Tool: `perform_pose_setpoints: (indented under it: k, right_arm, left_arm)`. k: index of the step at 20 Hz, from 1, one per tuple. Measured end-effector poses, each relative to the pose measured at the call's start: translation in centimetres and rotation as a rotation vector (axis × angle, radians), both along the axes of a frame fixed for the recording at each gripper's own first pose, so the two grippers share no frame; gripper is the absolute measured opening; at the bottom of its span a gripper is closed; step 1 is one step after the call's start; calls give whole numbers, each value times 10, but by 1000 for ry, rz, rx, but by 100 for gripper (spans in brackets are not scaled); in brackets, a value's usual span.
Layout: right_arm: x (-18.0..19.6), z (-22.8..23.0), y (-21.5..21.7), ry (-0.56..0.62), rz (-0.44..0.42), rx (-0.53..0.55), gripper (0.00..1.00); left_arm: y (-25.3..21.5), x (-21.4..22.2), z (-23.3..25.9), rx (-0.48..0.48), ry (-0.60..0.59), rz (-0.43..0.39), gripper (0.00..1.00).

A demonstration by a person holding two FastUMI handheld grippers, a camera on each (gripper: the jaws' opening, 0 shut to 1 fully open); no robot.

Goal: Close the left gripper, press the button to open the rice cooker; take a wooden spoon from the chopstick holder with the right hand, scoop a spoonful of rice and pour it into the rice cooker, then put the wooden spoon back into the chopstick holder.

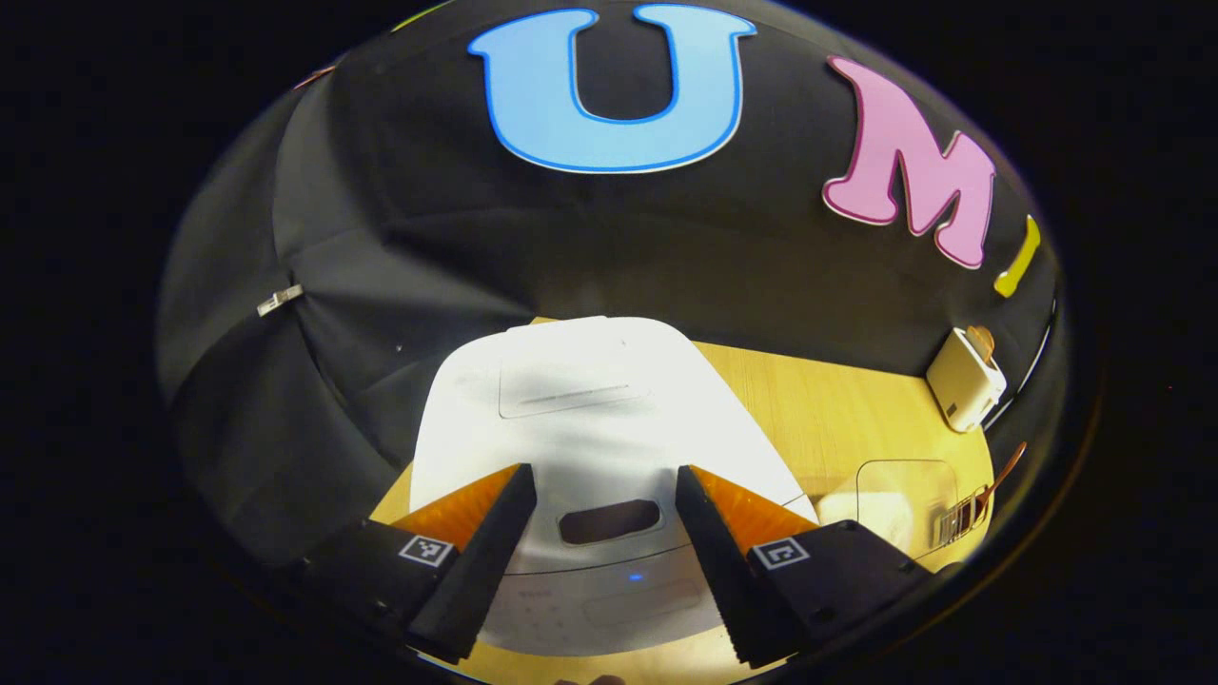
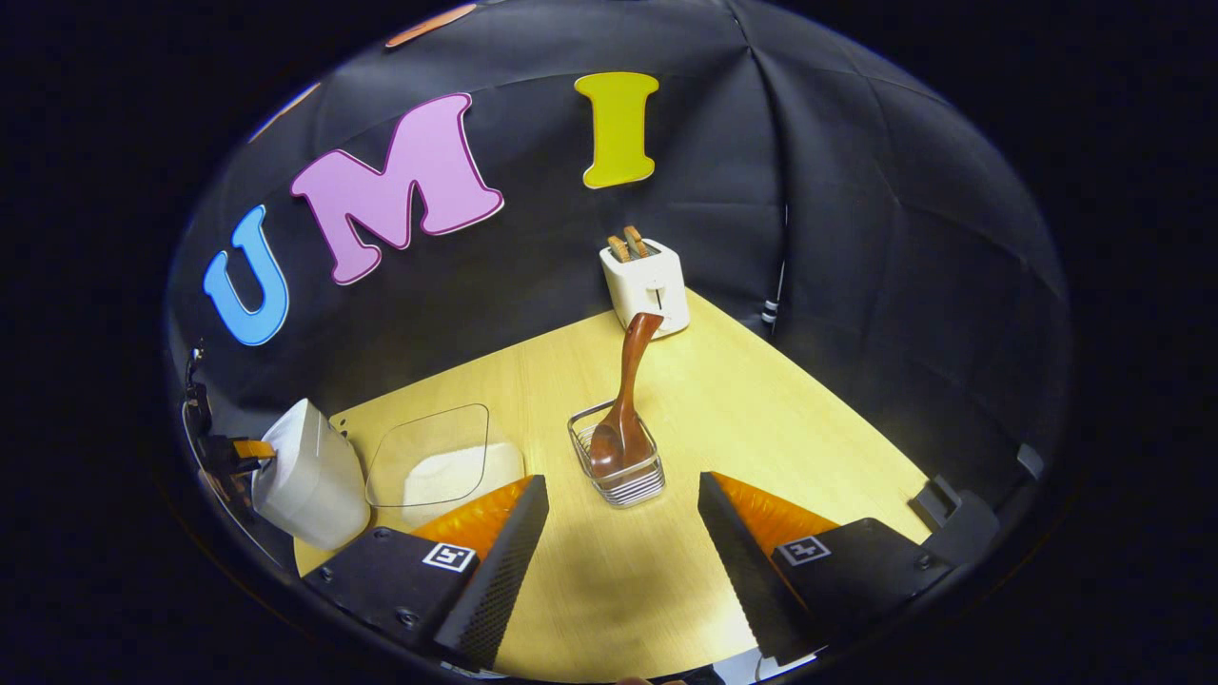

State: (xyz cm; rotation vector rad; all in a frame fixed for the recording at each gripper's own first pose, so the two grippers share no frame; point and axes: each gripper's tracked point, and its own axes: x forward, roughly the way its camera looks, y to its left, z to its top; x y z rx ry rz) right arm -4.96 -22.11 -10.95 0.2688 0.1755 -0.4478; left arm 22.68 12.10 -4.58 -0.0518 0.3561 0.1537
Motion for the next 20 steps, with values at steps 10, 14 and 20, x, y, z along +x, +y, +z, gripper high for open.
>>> perform_pose_setpoints:
  k: [10, 14, 20]
  right_arm:
    - [22, 37, 39, -57, 55, -94, 98]
    - [35, 69, 65, -116, 77, -167, 98]
    - [42, 109, 118, -202, 102, -260, 98]
  left_arm:
    - [4, -38, 54, 69, -213, -18, 97]
    - [-13, -87, 88, 115, -334, -82, 96]
    - [-65, -153, 107, 169, -394, -280, 96]
